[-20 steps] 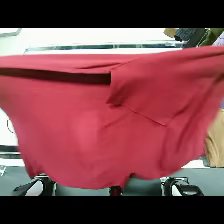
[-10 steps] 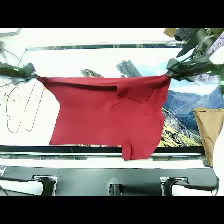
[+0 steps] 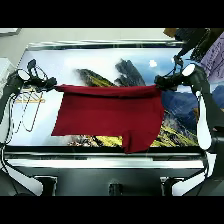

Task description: Fold the clothes and pants, and hang the long-sleeved shirts on hangers.

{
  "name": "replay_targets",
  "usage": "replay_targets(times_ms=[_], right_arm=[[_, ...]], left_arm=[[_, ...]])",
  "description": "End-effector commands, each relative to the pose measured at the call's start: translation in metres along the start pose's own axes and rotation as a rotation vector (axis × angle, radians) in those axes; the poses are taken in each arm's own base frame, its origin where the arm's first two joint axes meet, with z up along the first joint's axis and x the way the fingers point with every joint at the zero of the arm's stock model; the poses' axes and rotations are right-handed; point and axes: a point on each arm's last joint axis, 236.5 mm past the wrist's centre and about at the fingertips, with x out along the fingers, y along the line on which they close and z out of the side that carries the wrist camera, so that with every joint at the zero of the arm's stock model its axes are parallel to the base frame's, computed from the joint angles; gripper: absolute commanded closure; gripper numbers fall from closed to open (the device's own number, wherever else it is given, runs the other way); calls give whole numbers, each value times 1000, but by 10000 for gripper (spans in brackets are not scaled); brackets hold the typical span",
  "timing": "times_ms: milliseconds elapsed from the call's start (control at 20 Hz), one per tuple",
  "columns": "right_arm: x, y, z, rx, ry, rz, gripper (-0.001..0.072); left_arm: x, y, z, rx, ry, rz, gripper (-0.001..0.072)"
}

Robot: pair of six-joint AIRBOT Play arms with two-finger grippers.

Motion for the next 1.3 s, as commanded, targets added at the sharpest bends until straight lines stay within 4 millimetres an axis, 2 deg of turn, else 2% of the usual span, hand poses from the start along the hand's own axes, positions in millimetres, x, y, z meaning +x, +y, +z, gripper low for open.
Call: replay_targets(times_ms=[0, 250, 500, 700, 950, 1000, 1050, 1100, 1150, 1200, 1250], right_arm=[[2, -20, -37, -27, 158, -76, 681], [5, -30, -57, -24, 248, -106, 681], [19, -37, -69, -8, 299, -112, 680], [29, -42, -77, 4, 328, -115, 680], [34, -47, -79, 4, 340, -124, 679], [34, -48, -80, 3, 343, -128, 674], [34, -48, -80, 4, 340, -127, 591], [34, -47, -79, 19, 338, -130, 453], [32, -47, -79, 29, 338, -131, 312], [26, -46, -79, 29, 341, -131, 245], [15, -45, -77, 11, 335, -130, 241]], left_arm=[[5, 3, -25, 21, 105, 7, 694], [2, 2, -61, 29, 254, 13, 694], [5, 2, -82, 38, 340, 23, 694], [11, 1, -97, 40, 397, 23, 694], [12, -5, -100, 8, 404, 29, 684], [12, -4, -100, -4, 404, 31, 593], [12, -4, -101, -10, 407, 33, 403], [11, -4, -101, -12, 411, 33, 205], [9, -3, -103, -13, 421, 34, 95], [3, 1, -102, -11, 429, 43, 95], [-4, 6, -98, -10, 429, 56, 94]])
